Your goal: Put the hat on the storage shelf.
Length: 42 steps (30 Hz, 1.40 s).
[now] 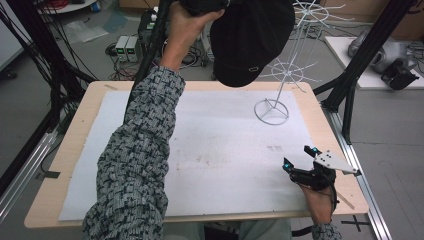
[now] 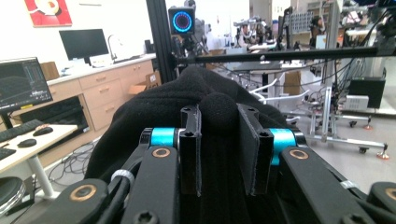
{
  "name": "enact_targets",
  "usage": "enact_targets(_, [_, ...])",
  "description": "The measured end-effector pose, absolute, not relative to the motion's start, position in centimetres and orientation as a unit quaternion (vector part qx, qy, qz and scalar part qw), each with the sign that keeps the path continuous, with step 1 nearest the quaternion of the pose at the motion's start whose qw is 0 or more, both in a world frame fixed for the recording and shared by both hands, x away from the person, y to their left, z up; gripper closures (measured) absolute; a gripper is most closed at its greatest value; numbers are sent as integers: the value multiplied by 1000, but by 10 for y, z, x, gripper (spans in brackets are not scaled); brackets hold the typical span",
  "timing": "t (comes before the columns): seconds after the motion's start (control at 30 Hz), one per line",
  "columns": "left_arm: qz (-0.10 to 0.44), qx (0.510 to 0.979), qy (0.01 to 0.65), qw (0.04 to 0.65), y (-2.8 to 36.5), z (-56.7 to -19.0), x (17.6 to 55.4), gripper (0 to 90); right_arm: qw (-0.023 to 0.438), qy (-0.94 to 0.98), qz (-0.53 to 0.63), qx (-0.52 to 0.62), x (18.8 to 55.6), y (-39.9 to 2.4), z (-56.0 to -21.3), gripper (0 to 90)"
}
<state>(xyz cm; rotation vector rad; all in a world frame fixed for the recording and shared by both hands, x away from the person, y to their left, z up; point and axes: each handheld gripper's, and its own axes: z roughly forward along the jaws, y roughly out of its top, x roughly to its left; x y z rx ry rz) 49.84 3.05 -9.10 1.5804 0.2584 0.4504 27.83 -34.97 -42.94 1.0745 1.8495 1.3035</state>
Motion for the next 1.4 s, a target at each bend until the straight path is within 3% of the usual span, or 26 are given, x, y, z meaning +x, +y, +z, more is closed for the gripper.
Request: enact_targets(1.4, [163,765,173,598,24,-130,531,691,313,696,498,411,278,-352,-429,100])
